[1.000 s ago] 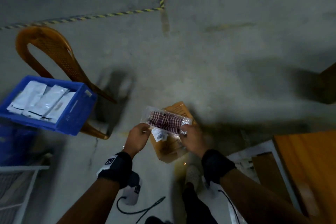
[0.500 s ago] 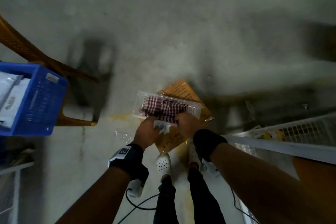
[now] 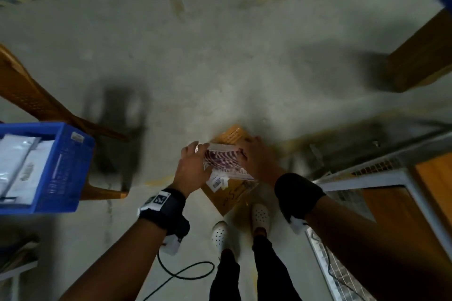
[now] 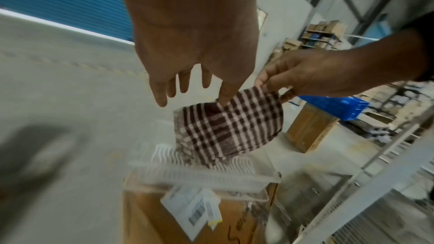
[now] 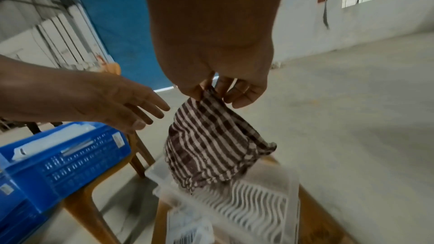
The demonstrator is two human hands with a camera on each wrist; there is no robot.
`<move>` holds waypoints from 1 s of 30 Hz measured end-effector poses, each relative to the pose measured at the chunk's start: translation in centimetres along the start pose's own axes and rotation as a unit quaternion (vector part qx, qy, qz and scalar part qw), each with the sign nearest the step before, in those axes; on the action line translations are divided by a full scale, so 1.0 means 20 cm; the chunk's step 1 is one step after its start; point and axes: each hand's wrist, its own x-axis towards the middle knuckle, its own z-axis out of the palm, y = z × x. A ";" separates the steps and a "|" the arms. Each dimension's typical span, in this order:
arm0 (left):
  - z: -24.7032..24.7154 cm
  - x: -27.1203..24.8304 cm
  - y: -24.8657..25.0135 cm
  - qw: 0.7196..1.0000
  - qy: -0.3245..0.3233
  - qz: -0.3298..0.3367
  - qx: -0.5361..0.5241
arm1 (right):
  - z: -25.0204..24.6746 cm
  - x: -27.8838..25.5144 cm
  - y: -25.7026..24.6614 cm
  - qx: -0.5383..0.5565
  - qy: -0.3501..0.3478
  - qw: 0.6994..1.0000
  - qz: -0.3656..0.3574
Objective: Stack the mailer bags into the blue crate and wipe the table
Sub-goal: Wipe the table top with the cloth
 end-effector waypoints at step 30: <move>-0.28 -0.26 2.35 0.888 -0.141 0.410 -0.151 | -1.60 -1.86 0.40 0.340 0.387 0.831 0.212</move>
